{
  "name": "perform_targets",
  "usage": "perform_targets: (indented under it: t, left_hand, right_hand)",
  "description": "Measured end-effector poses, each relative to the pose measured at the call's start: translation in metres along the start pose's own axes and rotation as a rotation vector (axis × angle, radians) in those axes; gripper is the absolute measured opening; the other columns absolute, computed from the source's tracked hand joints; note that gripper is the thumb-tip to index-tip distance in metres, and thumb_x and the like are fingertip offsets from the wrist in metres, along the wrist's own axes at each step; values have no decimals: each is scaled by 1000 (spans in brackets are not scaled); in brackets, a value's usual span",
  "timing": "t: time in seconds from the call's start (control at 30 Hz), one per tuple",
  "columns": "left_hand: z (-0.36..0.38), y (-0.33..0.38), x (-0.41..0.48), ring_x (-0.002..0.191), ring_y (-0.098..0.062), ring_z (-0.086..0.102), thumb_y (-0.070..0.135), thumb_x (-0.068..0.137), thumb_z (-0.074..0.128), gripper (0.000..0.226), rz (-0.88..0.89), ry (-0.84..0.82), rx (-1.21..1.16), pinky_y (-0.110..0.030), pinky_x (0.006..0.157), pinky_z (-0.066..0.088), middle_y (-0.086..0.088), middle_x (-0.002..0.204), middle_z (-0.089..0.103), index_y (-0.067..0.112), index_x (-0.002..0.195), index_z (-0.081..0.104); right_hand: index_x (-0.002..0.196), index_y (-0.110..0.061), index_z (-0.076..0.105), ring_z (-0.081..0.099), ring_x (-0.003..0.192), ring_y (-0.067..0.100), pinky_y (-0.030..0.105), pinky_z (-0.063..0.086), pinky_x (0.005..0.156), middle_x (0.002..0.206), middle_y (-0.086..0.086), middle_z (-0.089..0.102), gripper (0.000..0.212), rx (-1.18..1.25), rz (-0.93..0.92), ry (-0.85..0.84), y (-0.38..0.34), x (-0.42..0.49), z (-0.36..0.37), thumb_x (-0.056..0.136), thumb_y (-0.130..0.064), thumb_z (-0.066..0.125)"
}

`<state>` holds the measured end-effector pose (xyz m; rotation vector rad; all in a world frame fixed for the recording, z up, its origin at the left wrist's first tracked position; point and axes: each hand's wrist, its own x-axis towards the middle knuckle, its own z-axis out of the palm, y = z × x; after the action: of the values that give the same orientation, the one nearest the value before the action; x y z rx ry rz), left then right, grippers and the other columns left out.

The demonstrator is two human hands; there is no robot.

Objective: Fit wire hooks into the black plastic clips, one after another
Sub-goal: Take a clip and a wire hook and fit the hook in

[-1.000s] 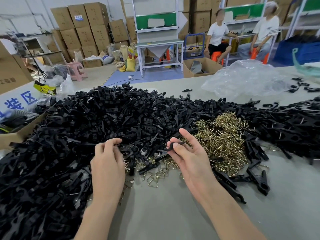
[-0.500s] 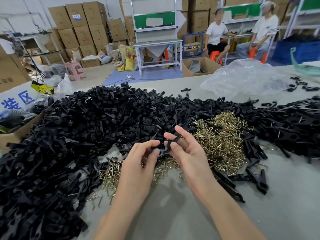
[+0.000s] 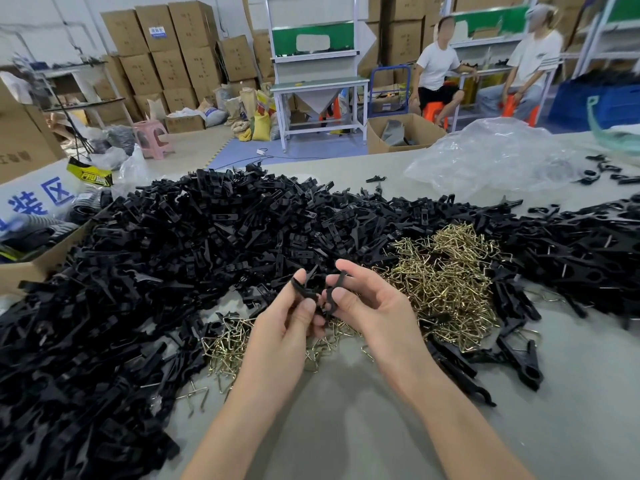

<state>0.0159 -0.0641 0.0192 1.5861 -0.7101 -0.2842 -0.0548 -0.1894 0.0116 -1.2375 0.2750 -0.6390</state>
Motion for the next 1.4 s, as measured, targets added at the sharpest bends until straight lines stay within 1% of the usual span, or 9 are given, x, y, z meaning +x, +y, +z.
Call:
perform_targets:
  t: [0.2,0.33,0.4,0.53,0.63,0.83,1.1,1.27,1.4]
  left_hand:
    - [-1,1,1,73,-3,67,11,103,52,43,18,20,49,-21,72,57,17,92,73,51,107,64]
    - [0,-1,0,78,-6,72,14,100,57,36,-19,53,54,-20,76,58,22,97,72,30,132,60]
    - [-1,0,-1,83,-4,72,15,100,57,37,-7,41,78,-20,79,57,18,101,74,27,134,62]
    - [0,5,-2,85,3,70,14,99,58,33,21,42,83,-11,75,52,22,101,74,34,125,66]
    - [0,7,-4,79,0,71,14,100,57,34,31,36,75,-12,72,53,20,96,75,45,110,67]
    - [2,7,-4,77,5,68,13,99,59,36,28,27,67,-9,70,50,22,91,74,49,103,67]
    - [0,-1,-1,78,-9,72,15,95,65,18,-45,53,-41,-26,76,54,6,90,77,29,105,72]
    - [5,5,-2,85,-20,76,4,96,60,38,-54,74,-162,-22,73,59,-1,95,78,38,97,79]
    - [8,5,-3,82,-17,76,5,94,62,36,-29,113,-181,-17,70,57,-1,91,78,36,106,75]
  right_hand:
    - [116,-24,72,75,95,19,25,58,86,104,6,77,36,21,1,-29,2,0,-2,93,3,65]
    - [116,-24,71,73,103,19,29,58,91,107,5,77,36,9,0,-31,1,0,-2,94,2,65]
    - [117,-24,71,72,106,19,29,58,92,107,5,77,36,6,-2,-35,2,0,-2,94,2,65]
    - [118,-25,71,72,107,19,25,57,89,108,4,77,35,10,-4,-41,2,-1,-1,94,1,64]
    - [118,-25,70,72,107,18,24,57,88,108,3,77,34,27,-4,-39,1,-1,-1,95,0,64]
    - [118,-21,70,73,105,19,25,58,87,106,4,77,34,62,-3,-17,1,-1,-1,95,3,63]
    - [123,-26,66,71,108,10,21,53,96,109,-3,77,36,-4,-30,-21,0,-2,1,95,-3,65]
    - [108,-27,75,73,85,5,16,55,76,97,-7,78,22,-140,-33,-120,2,-8,8,100,-12,60]
    - [107,-23,75,72,84,4,17,54,73,94,-7,78,18,-199,-85,-73,4,-10,10,102,-18,58]
